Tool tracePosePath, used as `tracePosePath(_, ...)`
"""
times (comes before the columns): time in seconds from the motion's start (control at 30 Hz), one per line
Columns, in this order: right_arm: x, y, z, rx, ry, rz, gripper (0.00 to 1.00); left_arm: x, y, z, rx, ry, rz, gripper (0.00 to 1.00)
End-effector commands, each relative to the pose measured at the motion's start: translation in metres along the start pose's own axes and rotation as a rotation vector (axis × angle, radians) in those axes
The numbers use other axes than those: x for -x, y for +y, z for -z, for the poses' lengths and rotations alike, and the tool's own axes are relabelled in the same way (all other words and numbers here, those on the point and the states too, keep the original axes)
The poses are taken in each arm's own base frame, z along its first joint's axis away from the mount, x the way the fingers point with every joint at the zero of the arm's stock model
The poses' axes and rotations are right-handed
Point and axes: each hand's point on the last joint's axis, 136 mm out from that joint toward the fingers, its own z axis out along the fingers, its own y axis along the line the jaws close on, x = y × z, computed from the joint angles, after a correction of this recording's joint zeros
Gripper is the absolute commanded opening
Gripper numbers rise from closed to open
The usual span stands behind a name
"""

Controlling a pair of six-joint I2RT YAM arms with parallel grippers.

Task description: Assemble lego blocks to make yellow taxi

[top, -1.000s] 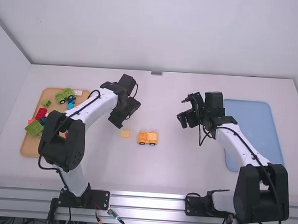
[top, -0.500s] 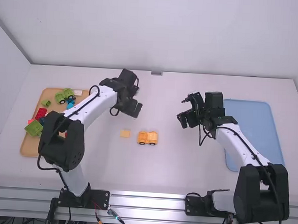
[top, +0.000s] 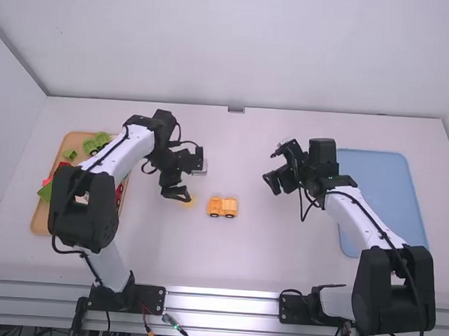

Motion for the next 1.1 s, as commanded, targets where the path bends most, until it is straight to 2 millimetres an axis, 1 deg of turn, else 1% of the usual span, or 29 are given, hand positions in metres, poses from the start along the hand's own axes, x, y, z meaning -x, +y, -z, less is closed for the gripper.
tracePosePath(0.0,-0.002,0.023,0.000,0.111,-0.059,0.106,0.99,0.013,-0.013,-0.002,-0.027,-0.235,-0.260,0.99)
tracePosePath(0.1,-0.005,0.039,-0.004,0.185,-0.137,0.170,0.99,0.009,-0.020,-0.007,-0.007,-0.358,-0.323,0.99)
tracePosePath(0.17,-0.007,0.048,-0.005,0.219,-0.179,0.201,0.99,0.006,-0.023,-0.011,0.007,-0.399,-0.335,0.99)
tracePosePath(0.2,-0.009,0.055,-0.006,0.243,-0.217,0.222,0.99,0.001,-0.023,-0.018,0.029,-0.425,-0.338,0.99)
tracePosePath(0.23,-0.010,0.056,-0.006,0.248,-0.227,0.227,0.99,0.000,-0.023,-0.020,0.037,-0.434,-0.333,0.99)
tracePosePath(0.33,-0.019,0.066,-0.010,0.254,-0.252,0.257,0.99,-0.002,-0.018,-0.032,0.082,-0.485,-0.287,0.99)
tracePosePath(0.47,-0.026,0.080,-0.016,0.275,-0.260,0.302,0.99,-0.007,-0.004,-0.048,0.139,-0.481,-0.183,0.99)
tracePosePath(0.5,-0.029,0.085,-0.020,0.292,-0.255,0.318,0.99,-0.009,-0.001,-0.051,0.155,-0.486,-0.156,0.99)
tracePosePath(0.67,-0.034,0.089,-0.035,0.322,-0.233,0.319,0.99,-0.018,-0.004,-0.060,0.171,-0.481,-0.141,0.99)
tracePosePath(0.73,-0.036,0.089,-0.040,0.347,-0.226,0.313,0.99,-0.024,-0.006,-0.062,0.170,-0.466,-0.123,0.99)
tracePosePath(0.8,-0.041,0.094,-0.047,0.402,-0.228,0.337,0.99,-0.030,-0.007,-0.062,0.173,-0.462,-0.104,0.99)
tracePosePath(0.93,-0.046,0.100,-0.054,0.464,-0.236,0.358,0.99,-0.036,-0.004,-0.060,0.185,-0.456,-0.085,0.99)
tracePosePath(1.07,-0.046,0.102,-0.058,0.488,-0.235,0.352,0.99,-0.044,-0.001,-0.065,0.184,-0.436,-0.072,0.99)
